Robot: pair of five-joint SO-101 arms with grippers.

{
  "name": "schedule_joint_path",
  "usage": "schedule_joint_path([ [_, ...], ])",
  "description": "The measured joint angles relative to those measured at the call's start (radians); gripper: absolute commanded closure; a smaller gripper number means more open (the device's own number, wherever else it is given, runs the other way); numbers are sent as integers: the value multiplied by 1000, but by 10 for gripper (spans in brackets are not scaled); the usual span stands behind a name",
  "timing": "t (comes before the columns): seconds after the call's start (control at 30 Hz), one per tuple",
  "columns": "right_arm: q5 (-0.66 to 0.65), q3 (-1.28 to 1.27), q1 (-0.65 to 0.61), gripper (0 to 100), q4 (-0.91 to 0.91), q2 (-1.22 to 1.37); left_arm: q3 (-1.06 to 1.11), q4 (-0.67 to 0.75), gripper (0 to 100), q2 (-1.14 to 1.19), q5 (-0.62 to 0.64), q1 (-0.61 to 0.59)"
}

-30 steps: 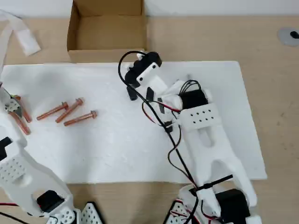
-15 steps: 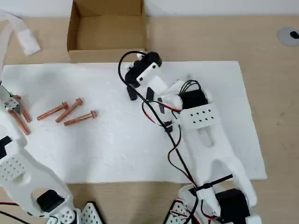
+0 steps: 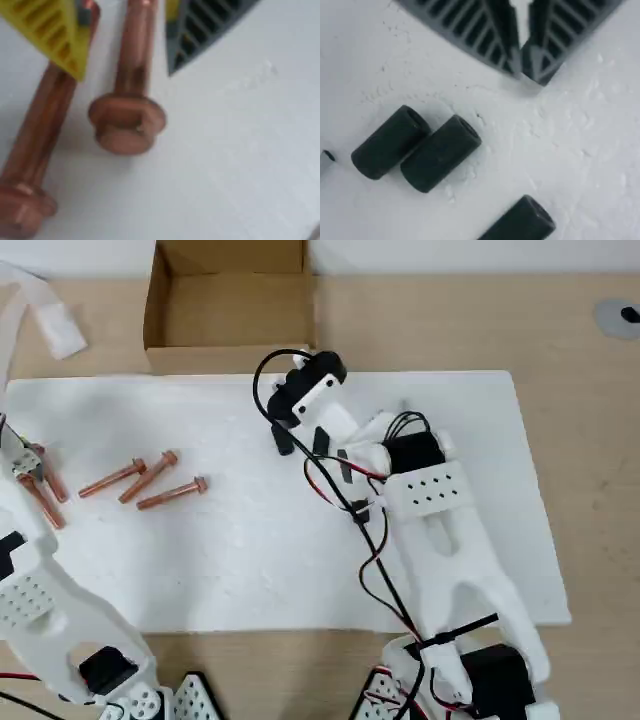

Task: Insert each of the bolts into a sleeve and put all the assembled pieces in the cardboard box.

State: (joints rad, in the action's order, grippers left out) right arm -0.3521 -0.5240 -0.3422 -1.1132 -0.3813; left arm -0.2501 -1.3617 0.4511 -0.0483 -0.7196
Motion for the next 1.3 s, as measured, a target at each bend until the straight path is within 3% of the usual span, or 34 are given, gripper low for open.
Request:
schedule_joint_path([
  [0.47, 0, 0, 0, 986, 0, 0, -52, 18, 883, 176, -2, 0],
  [0.53, 0, 0, 0, 986, 0, 0, -66, 17, 909, 189, -2, 0],
  [0.6, 0, 0, 8, 986, 0, 0, -75, 15, 998, 196, -2, 0],
  [0.73, 0, 0, 28, 986, 0, 0, -94, 15, 991, 209, 2, 8],
  [0.9, 0, 0, 31, 986, -2, 0, -175, -61, 989, 239, 2, 8],
  [1.13, 0, 0, -9, 987, -83, 0, -443, -316, 991, 259, -23, -17],
  [1.3, 84, 0, -12, 975, -12, 0, -503, -379, 991, 107, -71, 2],
])
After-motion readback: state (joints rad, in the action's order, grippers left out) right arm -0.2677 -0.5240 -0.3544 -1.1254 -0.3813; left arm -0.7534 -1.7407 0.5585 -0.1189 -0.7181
